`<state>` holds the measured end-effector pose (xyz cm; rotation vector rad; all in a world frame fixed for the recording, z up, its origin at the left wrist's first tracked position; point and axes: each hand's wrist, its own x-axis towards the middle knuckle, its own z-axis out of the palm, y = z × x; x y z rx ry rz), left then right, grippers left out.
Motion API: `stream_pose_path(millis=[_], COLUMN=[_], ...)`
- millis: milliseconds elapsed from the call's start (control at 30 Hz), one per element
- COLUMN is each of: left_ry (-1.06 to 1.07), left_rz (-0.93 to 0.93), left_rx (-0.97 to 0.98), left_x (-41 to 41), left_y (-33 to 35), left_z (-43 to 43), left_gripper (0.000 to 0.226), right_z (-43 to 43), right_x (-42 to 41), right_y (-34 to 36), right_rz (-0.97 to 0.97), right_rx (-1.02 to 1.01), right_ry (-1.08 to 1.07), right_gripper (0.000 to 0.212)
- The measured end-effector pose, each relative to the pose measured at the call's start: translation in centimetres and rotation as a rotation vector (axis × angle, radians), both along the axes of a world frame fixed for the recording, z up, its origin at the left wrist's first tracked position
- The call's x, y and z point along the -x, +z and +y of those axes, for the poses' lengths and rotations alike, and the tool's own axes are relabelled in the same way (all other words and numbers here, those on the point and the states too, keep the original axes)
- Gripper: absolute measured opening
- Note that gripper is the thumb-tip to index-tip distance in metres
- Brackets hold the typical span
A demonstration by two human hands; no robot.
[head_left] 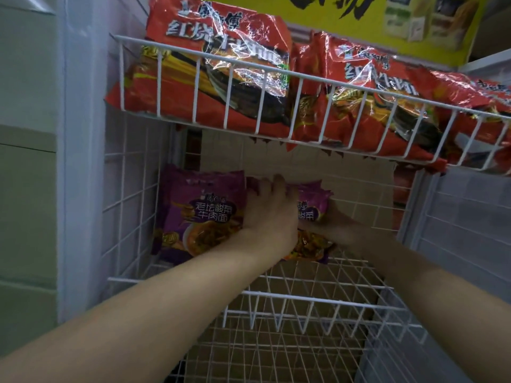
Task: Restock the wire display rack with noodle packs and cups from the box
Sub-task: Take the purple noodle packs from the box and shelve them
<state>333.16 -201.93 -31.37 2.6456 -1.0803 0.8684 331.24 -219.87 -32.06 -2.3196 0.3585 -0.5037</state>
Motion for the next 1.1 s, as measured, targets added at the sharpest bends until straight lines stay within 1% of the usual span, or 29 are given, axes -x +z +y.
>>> stream_pose_path(millis=[33,67,100,133,167,233,267,300,400,433,467,533,600,667,767,800,867,1000,1100], left_ry=[0.019,0.037,0.05,0.05,0.045,0.03,0.021,0.012,0.021,0.048,0.085,0.155,0.167,0.168,0.188,0.189,0.173,0.117,0.082], left_rz=[-0.029,-0.014,0.038,0.102,0.152,0.186,0.188,0.176,0.084,0.089,0.122,0.25,0.341,0.344,0.31,0.307,0.293,0.239,0.25], left_rx=[-0.096,-0.183,-0.253,-0.303,-0.33,-0.335,-0.314,-0.281,-0.176,-0.178,-0.209,-0.313,-0.389,-0.418,-0.457,-0.455,-0.408,-0.246,-0.122], left_x=[-0.1,-0.4,-0.8,-1.3,-1.7,-2.0,-1.9,-1.7,-0.6,-0.4,-0.6,-1.4,-2.2,-2.6,-2.5,-2.4,-1.8,0.3,2.2], left_y=[-0.2,-0.5,-0.8,-0.9,-1.1,-0.9,-0.9,-0.9,-0.6,-0.5,-0.4,-0.6,-1.1,-1.3,-0.8,-0.8,-0.7,-0.1,0.3], left_z=[0.0,0.0,0.0,0.1,0.2,0.4,0.5,0.7,2.2,2.9,3.8,5.4,6.4,6.8,7.1,7.1,6.9,6.2,4.8], left_gripper=[0.074,0.077,0.082,0.088,0.092,0.095,0.093,0.09,0.09,0.091,0.092,0.097,0.102,0.103,0.104,0.103,0.099,0.08,0.066], right_z=[0.3,0.0,-0.2,-0.1,0.0,0.5,0.7,1.0,1.1,1.1,1.3,1.9,2.6,3.3,3.9,3.9,4.2,4.6,4.4], right_x=[0.2,0.2,0.2,0.2,0.3,0.6,0.7,0.8,1.4,1.7,2.0,2.3,2.5,2.7,3.0,3.0,3.6,5.4,7.0], right_y=[0.0,-0.1,0.0,0.1,0.3,0.4,0.4,0.5,0.4,0.4,0.5,0.7,1.0,1.1,0.8,0.7,0.6,0.7,0.5], right_rz=[0.003,0.004,0.022,0.045,0.064,0.067,0.061,0.077,0.146,0.165,0.181,0.194,0.233,0.312,0.376,0.368,0.331,0.204,0.121], right_rx=[-0.019,-0.035,-0.042,-0.049,-0.039,-0.003,0.022,0.048,0.074,0.083,0.099,0.142,0.233,0.375,0.591,0.632,0.676,0.594,0.54], right_ry=[-0.007,0.005,0.02,0.042,0.053,0.037,0.008,-0.017,-0.043,-0.043,-0.045,-0.031,-0.074,-0.158,-0.29,-0.318,-0.33,-0.292,-0.23], right_gripper=[0.11,0.116,0.124,0.128,0.121,0.091,0.082,0.081,0.104,0.101,0.092,0.075,0.07,0.07,0.088,0.092,0.086,0.065,0.06])
